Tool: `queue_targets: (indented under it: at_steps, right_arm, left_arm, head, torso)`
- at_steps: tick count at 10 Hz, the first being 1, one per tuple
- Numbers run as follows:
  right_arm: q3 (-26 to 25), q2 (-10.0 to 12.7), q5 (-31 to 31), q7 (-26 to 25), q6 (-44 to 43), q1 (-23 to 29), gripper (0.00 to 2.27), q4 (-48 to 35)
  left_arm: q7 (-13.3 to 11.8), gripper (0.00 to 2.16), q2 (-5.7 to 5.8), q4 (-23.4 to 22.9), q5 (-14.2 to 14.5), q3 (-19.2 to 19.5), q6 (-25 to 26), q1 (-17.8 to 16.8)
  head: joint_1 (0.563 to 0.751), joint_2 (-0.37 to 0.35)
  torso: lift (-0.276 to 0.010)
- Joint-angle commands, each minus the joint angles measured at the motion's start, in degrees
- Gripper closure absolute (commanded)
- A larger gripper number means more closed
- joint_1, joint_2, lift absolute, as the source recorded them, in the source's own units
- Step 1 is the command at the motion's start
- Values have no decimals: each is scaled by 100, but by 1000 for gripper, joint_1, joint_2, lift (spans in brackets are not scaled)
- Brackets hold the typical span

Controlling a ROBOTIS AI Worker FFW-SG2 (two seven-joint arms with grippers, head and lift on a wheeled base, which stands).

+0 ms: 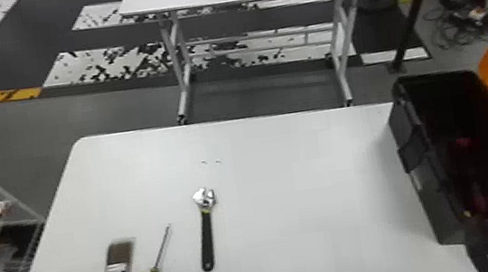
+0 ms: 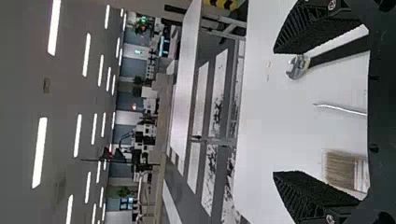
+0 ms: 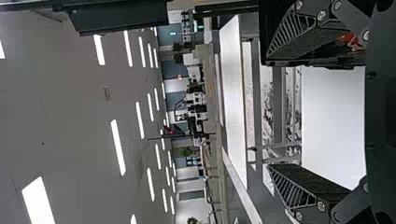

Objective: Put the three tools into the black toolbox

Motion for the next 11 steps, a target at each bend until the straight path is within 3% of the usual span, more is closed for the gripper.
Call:
queue_targets:
  at_steps: [1,3,11]
  right_arm:
    - [1,-2,-16,23,0,-17,181,29]
    - [1,7,-16,59,0,-26,181,64]
    - [1,16,-25,155,-71,-105,178,248]
  left_arm:
    - [-109,76,-29,309,143,144,7,-34]
    - [-285,76,-108,704,293,276,-46,-148]
    - [-302,76,-134,1856,240,610,306,-833]
  head:
    - [695,101]
    - [695,145]
    - [695,284]
  torso:
    - [-51]
    - [-51]
    - [-51]
